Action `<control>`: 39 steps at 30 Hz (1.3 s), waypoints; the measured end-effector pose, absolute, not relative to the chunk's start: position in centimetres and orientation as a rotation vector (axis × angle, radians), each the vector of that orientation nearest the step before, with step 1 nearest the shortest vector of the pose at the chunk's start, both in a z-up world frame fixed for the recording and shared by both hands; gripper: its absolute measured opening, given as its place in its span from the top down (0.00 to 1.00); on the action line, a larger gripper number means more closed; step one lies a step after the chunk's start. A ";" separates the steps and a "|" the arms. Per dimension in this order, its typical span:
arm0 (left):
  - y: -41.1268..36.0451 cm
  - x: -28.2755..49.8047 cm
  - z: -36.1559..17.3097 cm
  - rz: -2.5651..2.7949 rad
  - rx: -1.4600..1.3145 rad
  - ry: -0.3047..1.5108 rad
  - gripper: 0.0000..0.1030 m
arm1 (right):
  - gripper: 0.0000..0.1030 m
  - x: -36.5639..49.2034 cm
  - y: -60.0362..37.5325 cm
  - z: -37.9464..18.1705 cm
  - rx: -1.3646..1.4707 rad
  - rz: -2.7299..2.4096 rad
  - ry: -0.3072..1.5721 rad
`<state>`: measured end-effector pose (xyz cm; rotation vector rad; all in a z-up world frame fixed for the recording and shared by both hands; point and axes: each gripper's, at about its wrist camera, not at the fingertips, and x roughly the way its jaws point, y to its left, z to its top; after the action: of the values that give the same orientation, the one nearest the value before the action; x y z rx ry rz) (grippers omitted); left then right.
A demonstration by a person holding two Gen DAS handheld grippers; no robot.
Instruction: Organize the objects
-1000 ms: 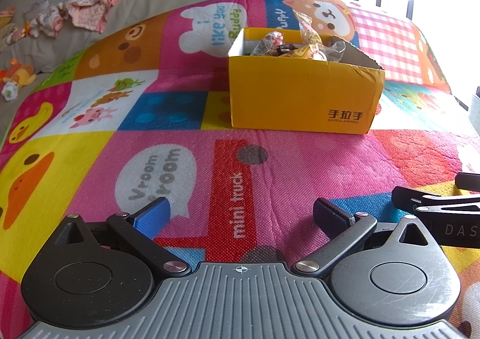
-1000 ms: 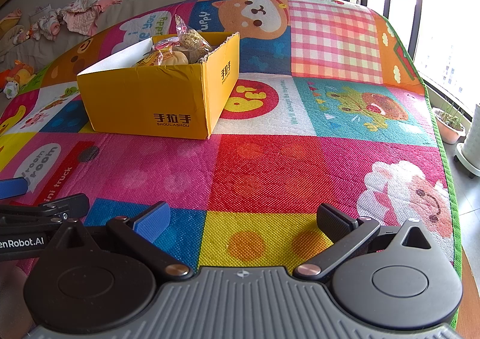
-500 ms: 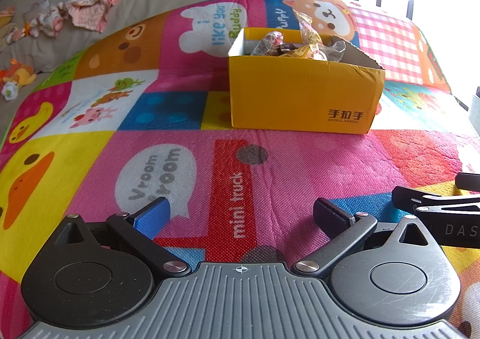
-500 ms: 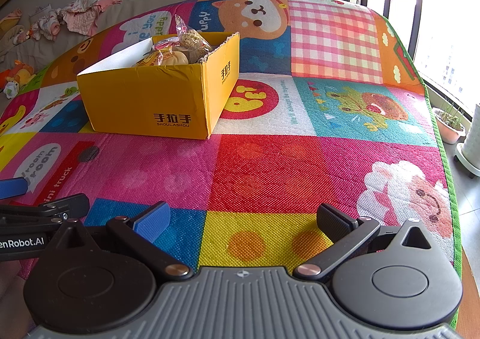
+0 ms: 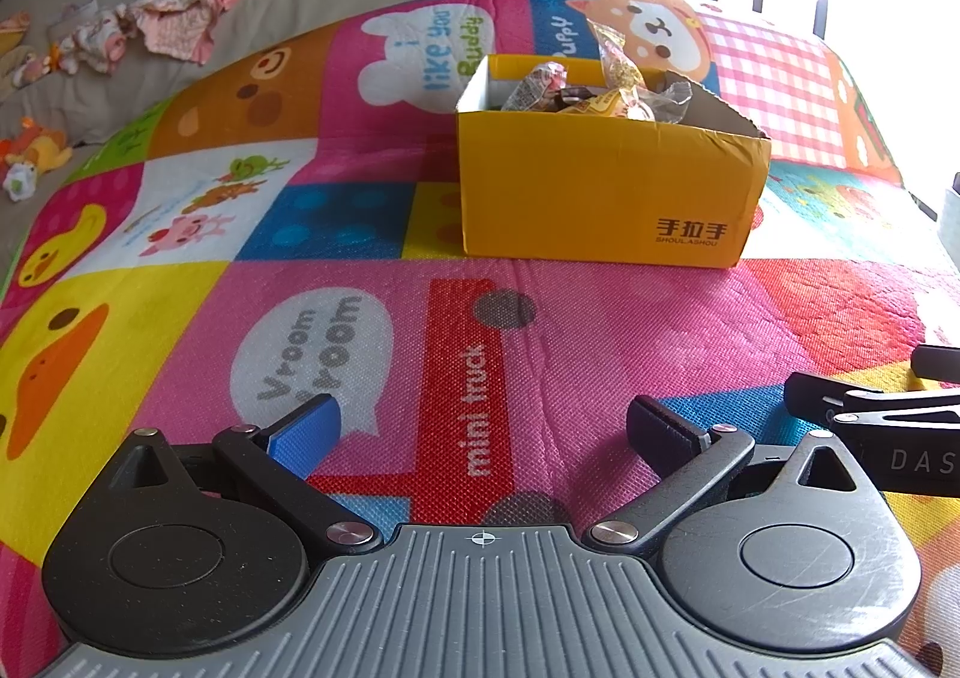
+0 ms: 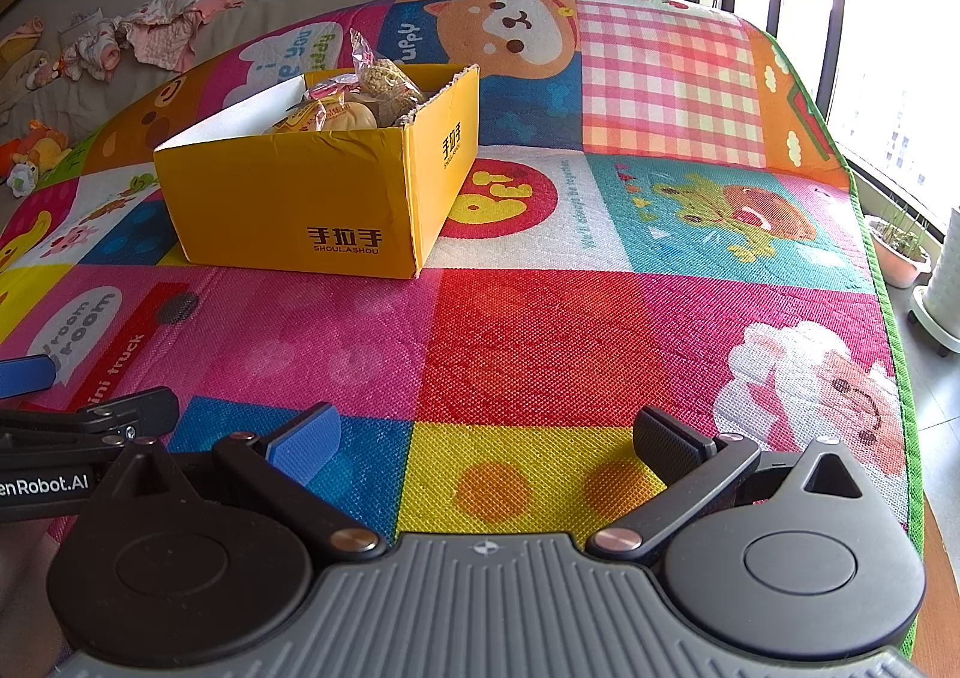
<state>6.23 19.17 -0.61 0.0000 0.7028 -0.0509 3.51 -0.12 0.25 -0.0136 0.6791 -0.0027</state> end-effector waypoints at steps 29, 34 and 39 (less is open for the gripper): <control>19.7 6.3 -0.6 -0.051 0.005 0.699 0.00 | 0.00 3.5 -0.1 0.2 -0.014 -0.003 0.679; 19.8 6.4 -0.6 -0.052 0.003 0.700 0.00 | 0.00 3.5 -0.1 0.2 -0.013 -0.003 0.679; 20.0 6.5 -0.6 -0.061 -0.002 0.704 0.00 | 0.00 3.5 -0.1 0.2 -0.014 -0.003 0.679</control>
<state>6.47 19.98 -0.64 -0.0022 0.7044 -0.0607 3.54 -0.10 0.25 -0.0141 0.6790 -0.0033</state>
